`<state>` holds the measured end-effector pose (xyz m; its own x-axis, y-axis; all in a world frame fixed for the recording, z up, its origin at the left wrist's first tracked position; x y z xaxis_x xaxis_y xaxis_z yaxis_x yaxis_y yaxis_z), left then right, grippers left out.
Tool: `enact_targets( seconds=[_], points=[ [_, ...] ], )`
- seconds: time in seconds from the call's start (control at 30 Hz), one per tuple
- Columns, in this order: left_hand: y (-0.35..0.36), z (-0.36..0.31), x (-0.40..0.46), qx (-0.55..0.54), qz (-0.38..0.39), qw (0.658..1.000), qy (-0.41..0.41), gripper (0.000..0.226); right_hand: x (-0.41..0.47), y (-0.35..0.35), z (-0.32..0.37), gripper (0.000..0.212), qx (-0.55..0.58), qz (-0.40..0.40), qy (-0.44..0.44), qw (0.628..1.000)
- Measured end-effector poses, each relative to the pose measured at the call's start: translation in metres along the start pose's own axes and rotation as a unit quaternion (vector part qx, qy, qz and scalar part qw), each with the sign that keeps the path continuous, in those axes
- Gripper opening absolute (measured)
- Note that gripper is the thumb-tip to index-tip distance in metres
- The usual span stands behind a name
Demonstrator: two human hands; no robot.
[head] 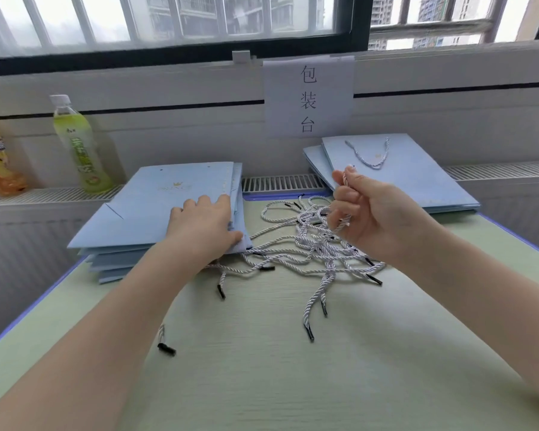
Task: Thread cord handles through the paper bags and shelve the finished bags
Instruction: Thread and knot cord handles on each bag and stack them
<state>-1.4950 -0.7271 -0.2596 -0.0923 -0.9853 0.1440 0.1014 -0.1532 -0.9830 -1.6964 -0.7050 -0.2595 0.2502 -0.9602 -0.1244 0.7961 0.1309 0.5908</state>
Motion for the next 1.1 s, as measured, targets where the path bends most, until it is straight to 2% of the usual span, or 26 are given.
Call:
enact_targets(
  seconds=[0.1, 0.17, 0.3, 0.33, 0.37, 0.47, 0.57, 0.63, 0.7, 0.77, 0.8, 0.87, 0.97, 1.1],
  points=[
    [-0.006, -0.004, -0.002, 0.029, -0.025, 0.999, 0.016, 0.030, -0.001, 0.005, -0.001, 0.018, -0.075, 0.021, -0.010, 0.997],
    [-0.005, -0.002, -0.002, 0.017, -0.011, 1.000, 0.021, 0.029, -0.002, 0.009, -0.002, 0.018, -0.130, 0.032, -0.022, 0.991],
    [0.009, 0.005, -0.005, 0.021, 0.106, 0.993, 0.042, 0.061, -0.002, 0.009, -0.012, 0.018, -0.194, 0.034, -0.010, 0.980],
    [0.009, 0.006, -0.007, 0.023, 0.115, 0.992, 0.049, 0.067, -0.001, 0.008, -0.014, 0.017, -0.207, 0.034, -0.009, 0.978],
    [0.006, 0.006, -0.008, 0.020, 0.107, 0.993, 0.054, 0.066, -0.001, 0.008, -0.015, 0.017, -0.219, 0.033, -0.009, 0.975],
    [-0.011, 0.005, -0.008, -0.012, 0.038, 0.997, 0.065, 0.045, 0.002, 0.006, -0.019, 0.019, -0.242, 0.033, -0.005, 0.970],
    [-0.024, 0.000, -0.008, 0.019, -0.013, 0.998, 0.058, 0.032, 0.004, 0.005, -0.025, 0.020, -0.261, 0.036, 0.003, 0.965],
    [-0.039, -0.006, -0.010, 0.042, -0.106, 0.992, 0.055, 0.026, 0.005, 0.005, -0.028, 0.020, -0.270, 0.037, 0.008, 0.962],
    [-0.064, -0.018, -0.020, 0.055, -0.274, 0.956, 0.093, 0.019, 0.006, 0.003, -0.030, 0.018, -0.274, 0.037, 0.014, 0.961],
    [-0.086, -0.035, -0.044, 0.015, -0.438, 0.883, 0.167, 0.014, 0.007, 0.000, -0.032, 0.016, -0.278, 0.036, 0.022, 0.960],
    [-0.092, -0.044, -0.056, -0.013, -0.489, 0.847, 0.209, 0.016, 0.008, -0.001, -0.033, 0.016, -0.273, 0.037, 0.026, 0.961],
    [-0.100, -0.061, -0.074, -0.060, -0.526, 0.803, 0.275, 0.018, 0.011, -0.004, -0.032, 0.015, -0.241, 0.032, 0.036, 0.969],
    [-0.107, -0.083, -0.101, -0.130, -0.545, 0.754, 0.342, 0.014, 0.016, -0.009, -0.027, 0.013, -0.166, 0.033, 0.048, 0.984],
    [-0.103, -0.100, -0.114, -0.285, -0.499, 0.697, 0.429, 0.016, 0.027, -0.010, -0.023, 0.022, -0.116, 0.072, 0.035, 0.990]
  ],
)
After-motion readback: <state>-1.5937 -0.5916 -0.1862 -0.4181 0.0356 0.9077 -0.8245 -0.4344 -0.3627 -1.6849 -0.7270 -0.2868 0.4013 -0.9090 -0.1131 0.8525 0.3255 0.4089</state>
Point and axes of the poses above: each hand's wrist, its own x-axis towards the middle knuckle, its own y-axis out of the palm, z = x × y, the point moved 8 cm from there along x, towards the middle knuckle, and after that the axes turned 7 degrees about y, right-handed, at the moved point
